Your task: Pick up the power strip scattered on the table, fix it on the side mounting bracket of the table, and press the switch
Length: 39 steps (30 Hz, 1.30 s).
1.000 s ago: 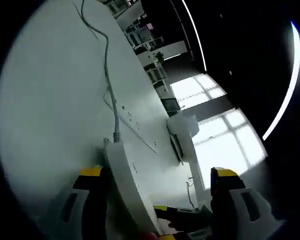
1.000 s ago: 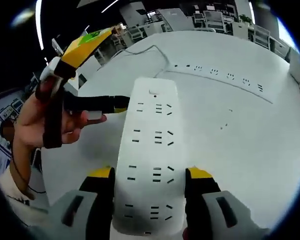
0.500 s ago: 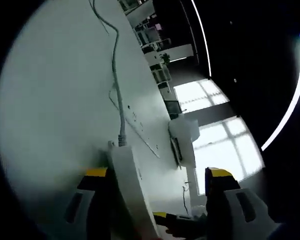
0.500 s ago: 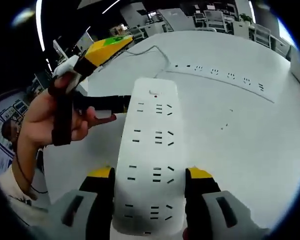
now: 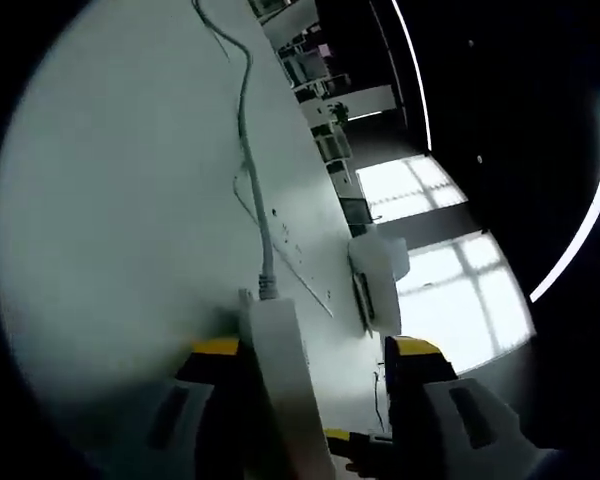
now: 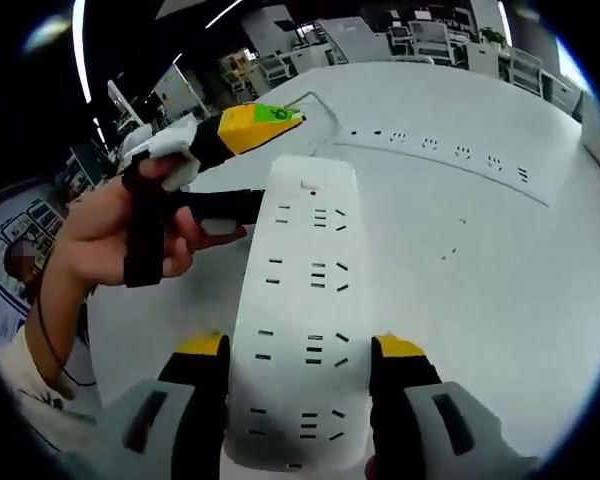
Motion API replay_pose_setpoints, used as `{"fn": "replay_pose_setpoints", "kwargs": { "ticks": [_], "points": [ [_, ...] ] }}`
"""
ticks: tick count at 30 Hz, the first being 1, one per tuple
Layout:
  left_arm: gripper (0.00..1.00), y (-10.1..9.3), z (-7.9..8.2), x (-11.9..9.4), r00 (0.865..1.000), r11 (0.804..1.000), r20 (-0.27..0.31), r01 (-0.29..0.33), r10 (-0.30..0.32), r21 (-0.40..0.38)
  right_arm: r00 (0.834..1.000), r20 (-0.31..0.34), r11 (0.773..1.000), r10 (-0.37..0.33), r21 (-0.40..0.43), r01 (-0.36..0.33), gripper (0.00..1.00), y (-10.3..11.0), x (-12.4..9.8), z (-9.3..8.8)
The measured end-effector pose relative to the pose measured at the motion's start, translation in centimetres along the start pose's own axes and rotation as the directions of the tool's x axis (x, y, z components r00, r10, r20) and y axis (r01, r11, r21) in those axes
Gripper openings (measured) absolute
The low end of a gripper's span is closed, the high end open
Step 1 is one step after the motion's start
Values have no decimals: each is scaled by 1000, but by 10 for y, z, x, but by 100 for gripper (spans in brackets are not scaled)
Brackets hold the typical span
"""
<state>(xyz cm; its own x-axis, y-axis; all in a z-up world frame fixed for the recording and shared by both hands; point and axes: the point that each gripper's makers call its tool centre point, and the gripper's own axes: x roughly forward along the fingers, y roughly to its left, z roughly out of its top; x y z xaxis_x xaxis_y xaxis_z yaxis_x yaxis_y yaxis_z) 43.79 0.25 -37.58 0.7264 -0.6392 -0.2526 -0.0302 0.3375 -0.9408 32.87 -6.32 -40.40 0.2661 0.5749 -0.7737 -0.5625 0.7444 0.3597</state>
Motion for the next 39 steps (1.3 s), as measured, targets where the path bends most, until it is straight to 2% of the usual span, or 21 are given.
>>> {"fn": "replay_pose_setpoints", "kwargs": {
  "ticks": [10, 18, 31, 39],
  "points": [
    [50, 4, -6, -2, 1000, 1000, 1, -20, 20, 3, 999, -14, 999, -30, -33, 29, 52, 8, -2, -9],
    [43, 11, -5, 1, 999, 999, -8, -32, 32, 8, 999, -15, 999, -30, -36, 29, 52, 1, 0, -4],
    [31, 18, -3, 1, 999, 999, -14, -47, 47, 20, 999, -4, 998, -40, -49, 39, 52, 3, -1, -4],
    [30, 21, -3, 0, 999, 999, -14, -51, 51, 15, 999, 3, 998, -45, -48, 45, 52, 4, -1, -5]
  ]
}}
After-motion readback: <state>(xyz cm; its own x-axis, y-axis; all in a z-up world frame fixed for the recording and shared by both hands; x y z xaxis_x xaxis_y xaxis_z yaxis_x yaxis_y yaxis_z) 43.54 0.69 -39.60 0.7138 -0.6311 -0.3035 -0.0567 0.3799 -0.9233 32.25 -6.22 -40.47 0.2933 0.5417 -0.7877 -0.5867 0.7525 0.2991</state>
